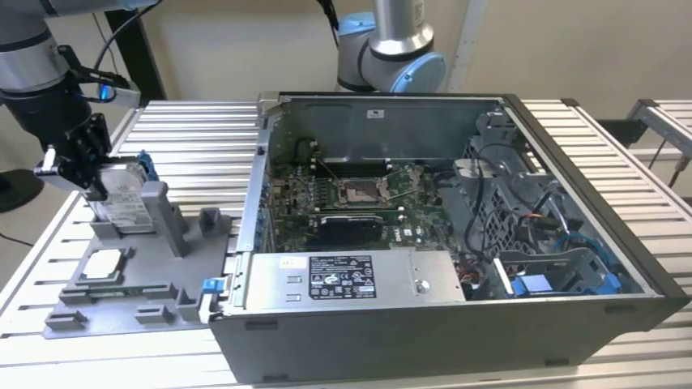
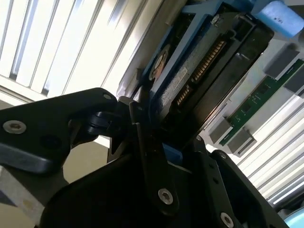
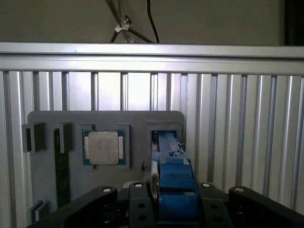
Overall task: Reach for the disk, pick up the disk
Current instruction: 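Pick up the disk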
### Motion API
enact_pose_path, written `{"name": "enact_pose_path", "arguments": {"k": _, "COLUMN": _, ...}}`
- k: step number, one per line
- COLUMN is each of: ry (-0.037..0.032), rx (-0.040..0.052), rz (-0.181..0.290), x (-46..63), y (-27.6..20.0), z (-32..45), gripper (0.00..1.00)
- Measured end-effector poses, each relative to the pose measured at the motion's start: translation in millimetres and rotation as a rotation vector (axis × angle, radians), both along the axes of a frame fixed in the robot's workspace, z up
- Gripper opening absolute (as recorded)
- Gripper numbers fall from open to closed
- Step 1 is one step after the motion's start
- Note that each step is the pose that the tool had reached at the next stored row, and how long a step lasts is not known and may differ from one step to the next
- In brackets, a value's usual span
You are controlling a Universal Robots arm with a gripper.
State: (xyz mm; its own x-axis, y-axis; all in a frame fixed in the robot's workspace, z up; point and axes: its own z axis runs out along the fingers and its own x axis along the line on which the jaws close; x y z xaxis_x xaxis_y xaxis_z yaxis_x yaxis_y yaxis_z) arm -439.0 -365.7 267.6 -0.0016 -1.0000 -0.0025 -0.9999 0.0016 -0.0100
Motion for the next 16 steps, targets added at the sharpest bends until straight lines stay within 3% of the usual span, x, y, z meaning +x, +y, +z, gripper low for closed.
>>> {"name": "enact_pose_path", "arguments": {"k": 16, "ry": 0.0, "rx": 0.0, "rz": 0.0, "x": 0.0, "y": -3.1, "z": 0.0, "gripper": 0.0}}
